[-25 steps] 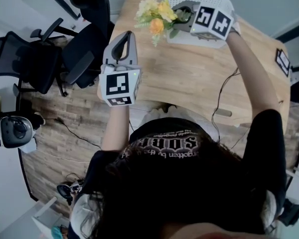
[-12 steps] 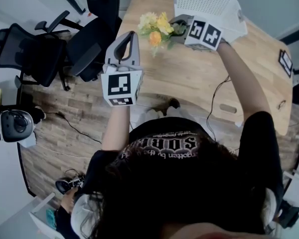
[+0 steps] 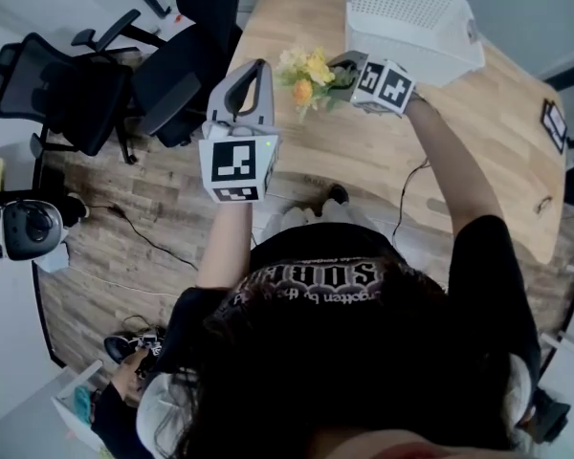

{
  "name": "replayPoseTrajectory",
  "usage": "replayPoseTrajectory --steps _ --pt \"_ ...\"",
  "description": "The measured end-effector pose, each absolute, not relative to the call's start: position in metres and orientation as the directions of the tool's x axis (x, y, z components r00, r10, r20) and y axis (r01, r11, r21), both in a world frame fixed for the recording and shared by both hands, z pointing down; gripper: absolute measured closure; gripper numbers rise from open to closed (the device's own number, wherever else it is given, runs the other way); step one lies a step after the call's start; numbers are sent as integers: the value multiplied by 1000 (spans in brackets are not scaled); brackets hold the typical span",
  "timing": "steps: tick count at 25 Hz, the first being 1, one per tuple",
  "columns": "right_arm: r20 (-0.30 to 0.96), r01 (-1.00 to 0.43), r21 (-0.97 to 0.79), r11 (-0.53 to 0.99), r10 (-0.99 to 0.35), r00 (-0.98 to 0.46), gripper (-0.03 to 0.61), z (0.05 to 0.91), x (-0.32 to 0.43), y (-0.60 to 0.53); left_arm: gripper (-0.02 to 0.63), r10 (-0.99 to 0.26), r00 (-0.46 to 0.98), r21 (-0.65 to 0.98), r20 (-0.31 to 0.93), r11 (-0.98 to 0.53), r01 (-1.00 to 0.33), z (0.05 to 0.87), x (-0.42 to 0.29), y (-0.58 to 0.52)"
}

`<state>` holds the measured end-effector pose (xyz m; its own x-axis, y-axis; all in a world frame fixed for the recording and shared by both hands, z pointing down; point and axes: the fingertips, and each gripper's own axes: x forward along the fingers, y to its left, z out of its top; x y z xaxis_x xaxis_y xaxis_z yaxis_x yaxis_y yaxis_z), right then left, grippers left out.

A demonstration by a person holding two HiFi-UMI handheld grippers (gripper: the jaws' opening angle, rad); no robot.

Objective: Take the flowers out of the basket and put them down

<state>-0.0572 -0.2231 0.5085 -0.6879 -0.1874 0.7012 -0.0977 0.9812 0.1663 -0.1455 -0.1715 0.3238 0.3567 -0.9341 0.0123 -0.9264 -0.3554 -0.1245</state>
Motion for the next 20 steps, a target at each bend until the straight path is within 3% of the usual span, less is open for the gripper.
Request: replayPoseTrajectory --steps 20 --pt "762 -132 77 988 -144 -631 339 609 -66 -212 614 -945 327 -139 25 -328 -935 328 -151 -173"
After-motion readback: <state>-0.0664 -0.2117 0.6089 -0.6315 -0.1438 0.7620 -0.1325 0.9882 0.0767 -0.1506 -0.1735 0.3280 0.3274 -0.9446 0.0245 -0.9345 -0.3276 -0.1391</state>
